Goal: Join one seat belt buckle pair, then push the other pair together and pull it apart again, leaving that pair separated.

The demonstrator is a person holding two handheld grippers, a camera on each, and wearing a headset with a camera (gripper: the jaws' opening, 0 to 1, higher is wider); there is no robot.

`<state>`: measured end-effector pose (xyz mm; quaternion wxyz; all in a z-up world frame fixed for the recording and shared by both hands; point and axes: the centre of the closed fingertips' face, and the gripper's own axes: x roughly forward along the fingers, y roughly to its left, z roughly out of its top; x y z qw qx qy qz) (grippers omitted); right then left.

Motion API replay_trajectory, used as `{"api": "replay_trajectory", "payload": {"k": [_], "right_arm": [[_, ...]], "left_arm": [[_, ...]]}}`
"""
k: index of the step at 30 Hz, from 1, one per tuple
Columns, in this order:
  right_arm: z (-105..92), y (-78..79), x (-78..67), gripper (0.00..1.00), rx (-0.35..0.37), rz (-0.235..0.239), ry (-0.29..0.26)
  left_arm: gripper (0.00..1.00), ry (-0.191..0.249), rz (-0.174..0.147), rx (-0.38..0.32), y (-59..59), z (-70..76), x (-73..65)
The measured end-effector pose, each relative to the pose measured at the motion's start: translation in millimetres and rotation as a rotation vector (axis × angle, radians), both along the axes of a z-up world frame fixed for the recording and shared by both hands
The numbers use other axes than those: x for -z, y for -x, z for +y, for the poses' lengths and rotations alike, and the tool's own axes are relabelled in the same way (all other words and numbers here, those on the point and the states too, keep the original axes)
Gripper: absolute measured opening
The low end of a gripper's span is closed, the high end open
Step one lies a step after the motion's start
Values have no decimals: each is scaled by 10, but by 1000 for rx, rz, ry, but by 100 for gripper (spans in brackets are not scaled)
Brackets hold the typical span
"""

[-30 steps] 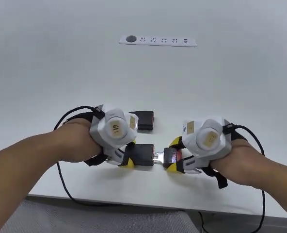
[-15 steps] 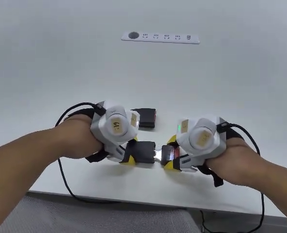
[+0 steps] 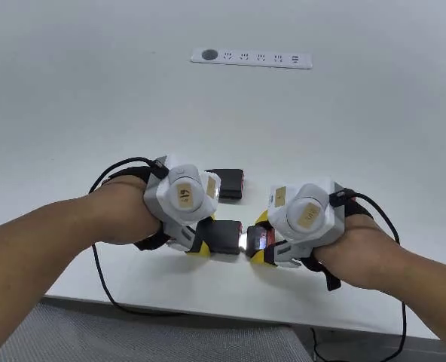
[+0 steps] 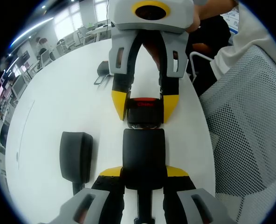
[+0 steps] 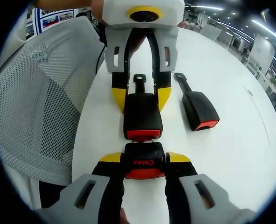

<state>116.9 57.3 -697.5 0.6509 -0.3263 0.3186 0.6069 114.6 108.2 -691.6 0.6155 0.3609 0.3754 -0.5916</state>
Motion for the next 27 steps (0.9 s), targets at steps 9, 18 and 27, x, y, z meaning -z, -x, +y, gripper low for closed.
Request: {"api": "replay_trajectory", "payload": {"k": [9, 18, 27], "right_arm": [[-38, 16, -17, 32, 3, -18, -8], [-45, 24, -43, 33, 17, -6, -33], [-32, 12, -39, 34, 17, 14, -17]], "left_arm": [[32, 16, 10, -8, -9, 24, 4], [31, 35, 13, -13, -14, 38, 9], [32, 21, 16, -13, -14, 28, 11]]}}
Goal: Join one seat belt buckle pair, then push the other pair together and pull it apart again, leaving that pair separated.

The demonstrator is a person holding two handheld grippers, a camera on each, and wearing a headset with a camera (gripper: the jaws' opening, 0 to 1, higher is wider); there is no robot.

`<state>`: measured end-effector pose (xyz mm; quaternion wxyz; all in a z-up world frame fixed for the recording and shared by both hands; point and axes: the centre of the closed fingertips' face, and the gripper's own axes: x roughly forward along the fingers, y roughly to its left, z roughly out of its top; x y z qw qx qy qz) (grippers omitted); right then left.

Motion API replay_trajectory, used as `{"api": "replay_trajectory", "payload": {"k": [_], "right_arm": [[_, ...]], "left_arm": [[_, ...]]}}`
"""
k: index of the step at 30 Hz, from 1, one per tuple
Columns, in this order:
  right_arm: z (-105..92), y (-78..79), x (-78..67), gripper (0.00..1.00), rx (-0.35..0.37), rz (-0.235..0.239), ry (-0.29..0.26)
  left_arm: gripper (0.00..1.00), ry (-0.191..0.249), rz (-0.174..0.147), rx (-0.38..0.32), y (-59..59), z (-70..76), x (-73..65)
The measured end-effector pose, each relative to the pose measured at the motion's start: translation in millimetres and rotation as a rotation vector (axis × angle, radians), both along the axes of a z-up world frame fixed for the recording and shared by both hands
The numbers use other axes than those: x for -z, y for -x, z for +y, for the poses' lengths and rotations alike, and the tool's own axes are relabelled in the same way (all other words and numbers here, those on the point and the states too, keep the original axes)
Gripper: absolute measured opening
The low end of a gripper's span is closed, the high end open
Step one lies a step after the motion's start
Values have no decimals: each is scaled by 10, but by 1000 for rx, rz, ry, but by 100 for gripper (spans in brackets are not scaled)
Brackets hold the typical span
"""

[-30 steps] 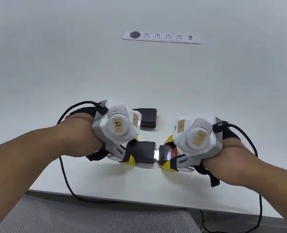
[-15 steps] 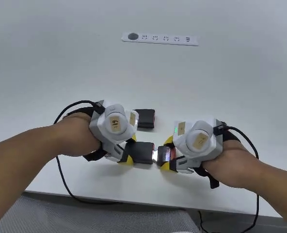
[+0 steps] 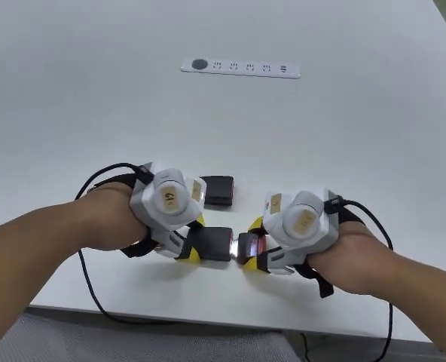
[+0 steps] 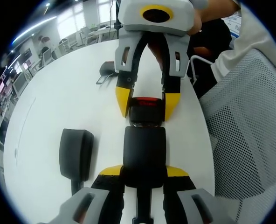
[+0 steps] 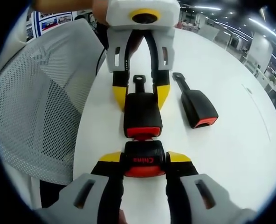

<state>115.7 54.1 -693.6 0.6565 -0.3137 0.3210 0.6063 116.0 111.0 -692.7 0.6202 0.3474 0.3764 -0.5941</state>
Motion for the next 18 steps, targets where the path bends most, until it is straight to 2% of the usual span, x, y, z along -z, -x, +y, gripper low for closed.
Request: {"api": "replay_trajectory", "payload": {"k": [8, 11, 14, 17, 18], "right_arm": [[-11, 23, -3, 35, -21, -18, 13], [-10, 37, -22, 36, -14, -15, 10], [-11, 33, -42, 35, -21, -15, 11], [-23, -1, -100, 36, -14, -19, 3], [-22, -12, -154, 36, -4, -19, -7]], "left_arm": [[33, -15, -4, -5, -16, 11, 11], [34, 20, -1, -47, -11, 1, 10], [36, 21, 0, -69, -11, 6, 5], [38, 13, -18, -71, -1, 17, -56], [38, 19, -22, -77, 5, 4, -130]]}}
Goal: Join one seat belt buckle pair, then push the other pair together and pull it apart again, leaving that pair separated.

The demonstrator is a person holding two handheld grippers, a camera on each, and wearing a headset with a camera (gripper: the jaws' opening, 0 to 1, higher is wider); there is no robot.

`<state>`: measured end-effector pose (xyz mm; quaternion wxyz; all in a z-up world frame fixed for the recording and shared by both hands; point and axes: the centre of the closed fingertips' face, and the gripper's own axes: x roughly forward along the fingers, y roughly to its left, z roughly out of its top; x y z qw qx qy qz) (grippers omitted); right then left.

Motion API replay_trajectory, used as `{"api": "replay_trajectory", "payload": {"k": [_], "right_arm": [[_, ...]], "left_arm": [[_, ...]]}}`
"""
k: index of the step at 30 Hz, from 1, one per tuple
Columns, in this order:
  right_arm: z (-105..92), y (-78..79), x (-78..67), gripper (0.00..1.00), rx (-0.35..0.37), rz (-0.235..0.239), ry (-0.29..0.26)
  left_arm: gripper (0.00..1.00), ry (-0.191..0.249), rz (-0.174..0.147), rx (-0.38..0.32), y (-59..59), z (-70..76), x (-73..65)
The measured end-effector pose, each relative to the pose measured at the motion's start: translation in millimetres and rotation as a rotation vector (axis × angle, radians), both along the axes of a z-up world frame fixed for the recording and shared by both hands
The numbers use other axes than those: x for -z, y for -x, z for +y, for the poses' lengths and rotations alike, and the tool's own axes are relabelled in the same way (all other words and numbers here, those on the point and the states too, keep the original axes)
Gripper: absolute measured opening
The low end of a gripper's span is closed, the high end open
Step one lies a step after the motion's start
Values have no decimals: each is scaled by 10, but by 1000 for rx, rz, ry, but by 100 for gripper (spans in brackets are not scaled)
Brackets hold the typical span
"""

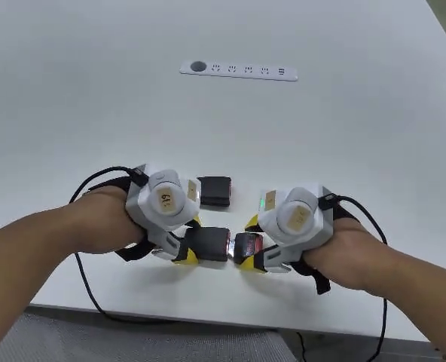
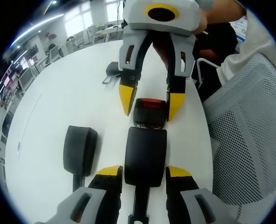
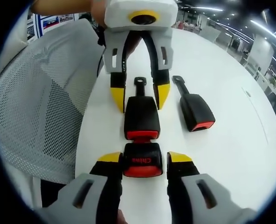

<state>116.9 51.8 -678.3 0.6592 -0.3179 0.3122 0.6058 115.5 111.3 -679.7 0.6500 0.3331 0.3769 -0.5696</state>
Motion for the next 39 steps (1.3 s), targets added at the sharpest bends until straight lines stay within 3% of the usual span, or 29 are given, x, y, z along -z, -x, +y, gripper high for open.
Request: {"api": "replay_trajectory", "payload": {"k": [3, 4, 7, 9, 16, 20, 22, 28, 34, 39], "right_arm": [[26, -9, -121, 37, 29, 34, -51], [10, -33, -215, 38, 30, 26, -59], [-29, -98, -321, 37, 33, 11, -73], [-77, -161, -397, 37, 41, -8, -77], [-367, -389, -373, 35, 68, -34, -48], [-582, -489, -365, 34, 100, -38, -25], [-699, -543, -357, 34, 118, -44, -7], [-998, -709, -305, 34, 172, -48, 20], [-1266, -839, -209, 34, 199, -49, 51], [-1405, -925, -111, 35, 201, -53, 63]], "left_arm": [[39, 5, -7, -9, -21, 5, -112], [40, 9, -9, -15, -38, 2, -165], [41, 29, -7, -32, -82, -30, -289], [41, 21, -33, -15, -132, -32, -329], [41, 50, -43, -49, -418, -39, -350], [40, 50, -81, -38, -592, -33, -381], [40, 31, -117, -15, -684, -19, -392], [41, 15, -109, -5, -901, 49, -340], [41, -9, -89, 1, -976, 54, -250], [41, -43, -72, 15, -989, 54, -76]]}}
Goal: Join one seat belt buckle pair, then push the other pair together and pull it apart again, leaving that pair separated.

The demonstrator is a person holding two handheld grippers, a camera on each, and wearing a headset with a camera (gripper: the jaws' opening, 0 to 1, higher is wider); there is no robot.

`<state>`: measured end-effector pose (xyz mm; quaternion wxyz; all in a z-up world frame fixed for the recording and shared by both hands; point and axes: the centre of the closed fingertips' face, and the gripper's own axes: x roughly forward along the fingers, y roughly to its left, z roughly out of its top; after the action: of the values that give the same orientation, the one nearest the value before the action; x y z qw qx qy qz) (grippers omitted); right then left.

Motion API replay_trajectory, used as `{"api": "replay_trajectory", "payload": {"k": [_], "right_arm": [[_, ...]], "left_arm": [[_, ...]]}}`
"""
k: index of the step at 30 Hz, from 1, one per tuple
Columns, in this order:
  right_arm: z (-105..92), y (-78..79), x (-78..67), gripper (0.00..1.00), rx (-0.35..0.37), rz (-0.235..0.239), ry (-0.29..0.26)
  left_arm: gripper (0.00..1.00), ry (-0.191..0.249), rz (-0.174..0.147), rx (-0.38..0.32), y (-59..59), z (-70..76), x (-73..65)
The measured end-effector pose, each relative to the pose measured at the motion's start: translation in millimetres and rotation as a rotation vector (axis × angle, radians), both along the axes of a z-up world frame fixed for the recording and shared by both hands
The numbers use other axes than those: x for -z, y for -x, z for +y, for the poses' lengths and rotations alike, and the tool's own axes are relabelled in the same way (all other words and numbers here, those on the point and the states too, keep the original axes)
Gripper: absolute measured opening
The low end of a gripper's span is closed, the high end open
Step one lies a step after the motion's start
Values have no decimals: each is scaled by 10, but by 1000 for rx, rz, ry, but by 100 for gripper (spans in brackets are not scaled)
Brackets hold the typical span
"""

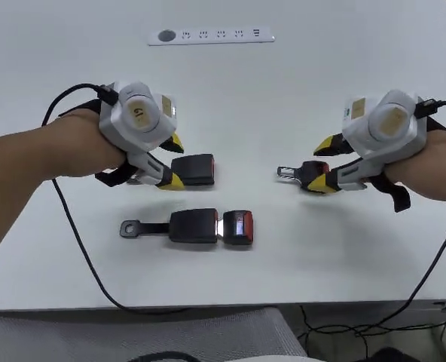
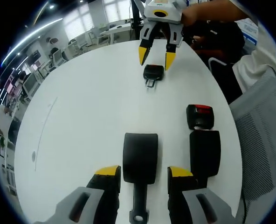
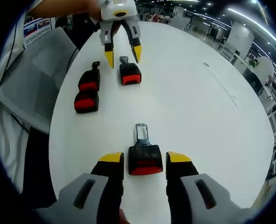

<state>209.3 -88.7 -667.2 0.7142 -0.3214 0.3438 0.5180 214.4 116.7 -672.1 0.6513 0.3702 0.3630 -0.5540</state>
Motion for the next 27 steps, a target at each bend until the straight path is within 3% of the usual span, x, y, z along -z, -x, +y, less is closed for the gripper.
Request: {"api": "replay_trajectory", "payload": {"k": [2, 6, 9, 17, 27], "right_arm": [[-38, 7, 55, 35, -8, 6, 5], [-70, 37, 116, 35, -23, 24, 19], [-66, -1, 157, 35, -19, 34, 18], [-38, -12, 207, 33, -62, 60, 21], [-13, -23, 237, 33, -129, 75, 23]], "left_arm": [[40, -3, -11, 10, -16, -21, 27], [40, -11, 10, 9, -95, -28, 142], [39, -2, 19, -1, -136, -66, 140], [35, -14, 41, 31, -95, -99, 219], [34, -16, 43, 56, -80, -88, 222]]}}
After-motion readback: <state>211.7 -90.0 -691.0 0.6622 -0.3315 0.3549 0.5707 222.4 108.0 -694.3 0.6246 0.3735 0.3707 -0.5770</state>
